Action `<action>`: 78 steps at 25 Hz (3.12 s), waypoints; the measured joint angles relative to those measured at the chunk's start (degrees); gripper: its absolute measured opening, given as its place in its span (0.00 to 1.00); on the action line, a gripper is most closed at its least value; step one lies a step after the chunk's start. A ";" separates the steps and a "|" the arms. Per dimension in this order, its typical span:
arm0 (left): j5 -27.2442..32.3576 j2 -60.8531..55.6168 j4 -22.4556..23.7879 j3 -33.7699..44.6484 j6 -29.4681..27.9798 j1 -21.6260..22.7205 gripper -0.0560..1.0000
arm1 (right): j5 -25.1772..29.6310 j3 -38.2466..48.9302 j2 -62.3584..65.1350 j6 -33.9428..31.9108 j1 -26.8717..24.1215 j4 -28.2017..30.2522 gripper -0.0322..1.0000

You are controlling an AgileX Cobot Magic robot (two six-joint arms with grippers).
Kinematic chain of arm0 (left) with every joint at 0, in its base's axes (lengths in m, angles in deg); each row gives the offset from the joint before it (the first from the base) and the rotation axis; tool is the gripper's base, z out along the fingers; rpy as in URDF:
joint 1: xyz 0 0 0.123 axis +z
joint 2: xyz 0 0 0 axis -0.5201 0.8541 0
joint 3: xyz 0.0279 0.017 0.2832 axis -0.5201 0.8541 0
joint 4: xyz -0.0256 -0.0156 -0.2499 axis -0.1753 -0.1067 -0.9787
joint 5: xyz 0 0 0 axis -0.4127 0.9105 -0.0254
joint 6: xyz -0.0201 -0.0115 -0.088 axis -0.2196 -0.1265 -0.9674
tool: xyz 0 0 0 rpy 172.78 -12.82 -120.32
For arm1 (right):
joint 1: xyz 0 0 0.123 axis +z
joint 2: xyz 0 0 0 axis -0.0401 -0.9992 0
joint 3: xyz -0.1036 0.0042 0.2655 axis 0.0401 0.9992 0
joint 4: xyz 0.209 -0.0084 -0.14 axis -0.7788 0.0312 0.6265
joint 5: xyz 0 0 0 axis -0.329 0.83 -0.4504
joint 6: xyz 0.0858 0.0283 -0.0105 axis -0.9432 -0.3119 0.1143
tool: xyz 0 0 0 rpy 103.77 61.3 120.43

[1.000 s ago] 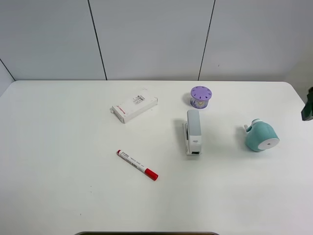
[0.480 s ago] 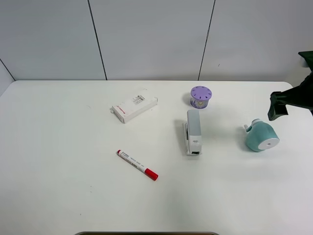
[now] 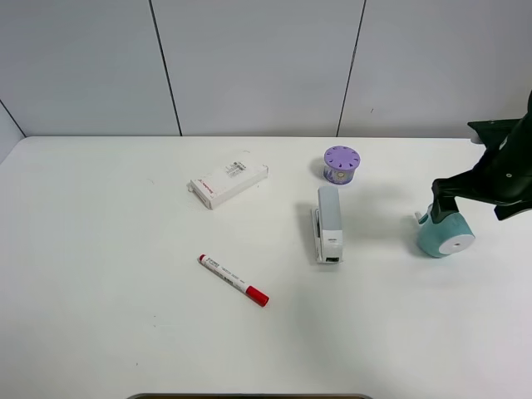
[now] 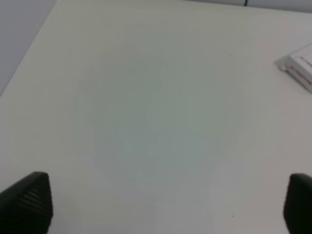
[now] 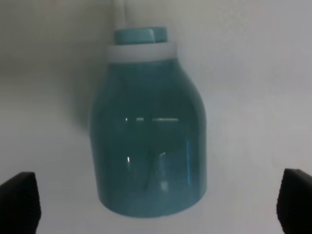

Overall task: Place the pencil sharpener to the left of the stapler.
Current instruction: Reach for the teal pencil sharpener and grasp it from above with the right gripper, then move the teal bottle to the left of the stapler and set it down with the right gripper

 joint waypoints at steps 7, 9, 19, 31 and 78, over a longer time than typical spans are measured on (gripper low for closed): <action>0.00 0.00 0.00 0.00 0.00 0.00 0.95 | -3.31 0.00 -4.71 0.06 0.00 0.00 0.97; 0.00 0.00 0.00 0.00 0.00 0.00 0.95 | -4.16 0.00 -5.97 0.12 0.00 0.00 0.97; 0.00 0.00 0.00 0.00 0.00 0.00 0.95 | -8.36 0.00 -11.10 0.93 0.00 0.00 0.97; 0.00 0.00 0.00 0.00 0.00 0.00 0.95 | -10.84 0.00 -15.08 1.16 0.00 0.00 0.97; 0.00 0.00 0.00 0.00 0.00 0.00 0.95 | -10.34 -0.31 -12.98 1.35 0.00 0.50 0.69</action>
